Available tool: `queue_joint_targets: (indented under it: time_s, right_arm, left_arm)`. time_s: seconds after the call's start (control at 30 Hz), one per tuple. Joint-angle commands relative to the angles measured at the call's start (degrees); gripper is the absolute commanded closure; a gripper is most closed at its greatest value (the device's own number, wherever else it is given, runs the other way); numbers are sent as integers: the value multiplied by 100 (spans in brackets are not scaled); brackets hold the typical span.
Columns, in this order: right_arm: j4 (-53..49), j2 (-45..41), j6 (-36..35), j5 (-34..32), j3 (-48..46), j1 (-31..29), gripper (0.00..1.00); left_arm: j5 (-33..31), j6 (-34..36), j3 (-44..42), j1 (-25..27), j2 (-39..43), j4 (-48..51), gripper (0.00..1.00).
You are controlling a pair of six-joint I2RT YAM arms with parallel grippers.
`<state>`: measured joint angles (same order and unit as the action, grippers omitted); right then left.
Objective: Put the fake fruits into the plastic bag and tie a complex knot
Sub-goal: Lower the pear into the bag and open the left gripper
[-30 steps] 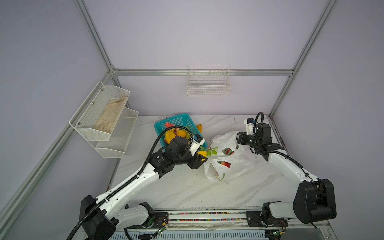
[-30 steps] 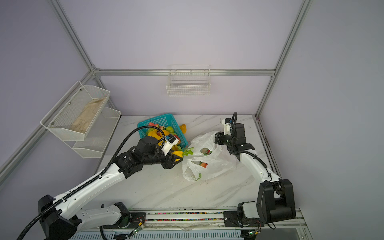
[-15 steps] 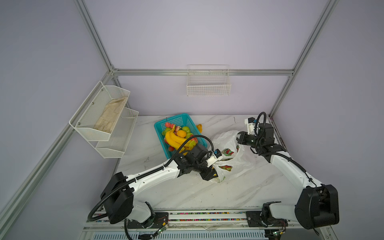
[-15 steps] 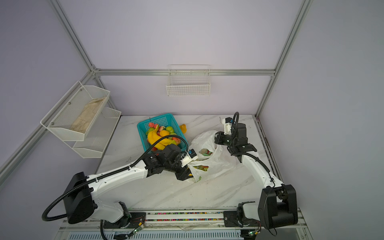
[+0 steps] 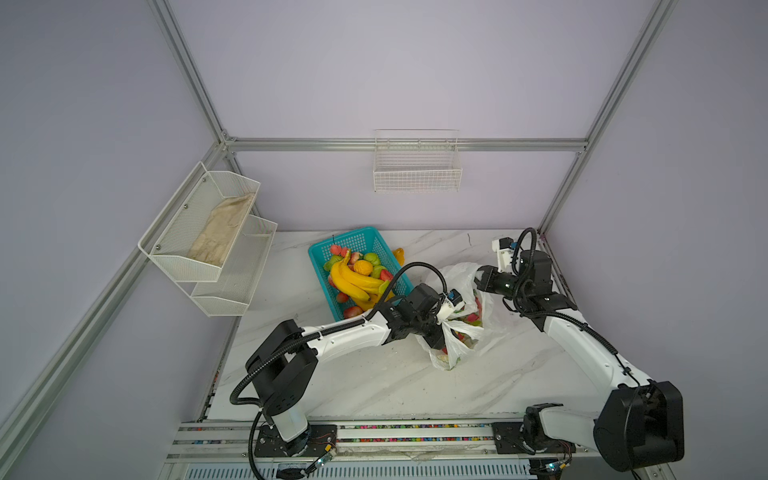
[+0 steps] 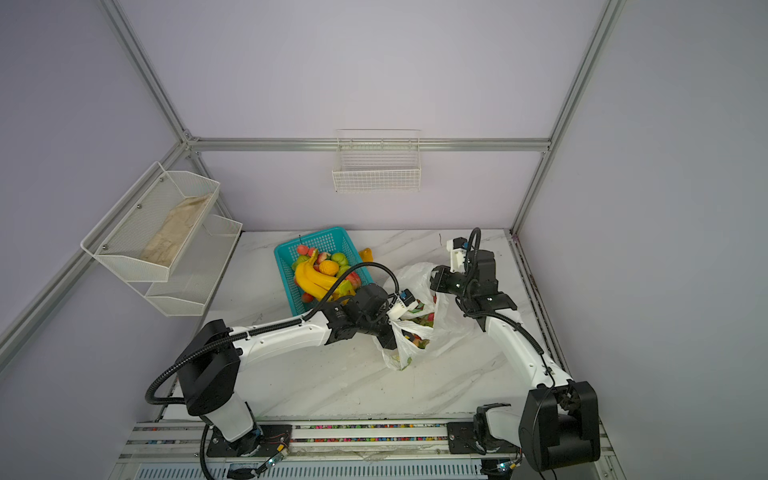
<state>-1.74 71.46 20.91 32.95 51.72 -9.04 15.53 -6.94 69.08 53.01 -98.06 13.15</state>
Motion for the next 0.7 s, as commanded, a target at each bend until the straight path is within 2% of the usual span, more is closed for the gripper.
queue_joint_targets:
  time_s: [0.0, 0.27, 0.5, 0.67]
  right_arm:
    - [-55, -129, -77, -106, -14, -3, 100]
    - [-148, -124, -159, -393, 42, -6, 100]
    - [-180, -77, -196, -533, 64, -4, 100]
    - [-183, -19, -233, -632, 75, -4, 100]
  left_arm:
    - [-128, -321, 110, 42, 101, -816, 44]
    - [-95, -47, -221, 38, 493, -668, 29]
    - [-34, 105, -567, 31, 1133, -471, 26]
    - [-355, 10, -824, -18, 1648, -240, 26]
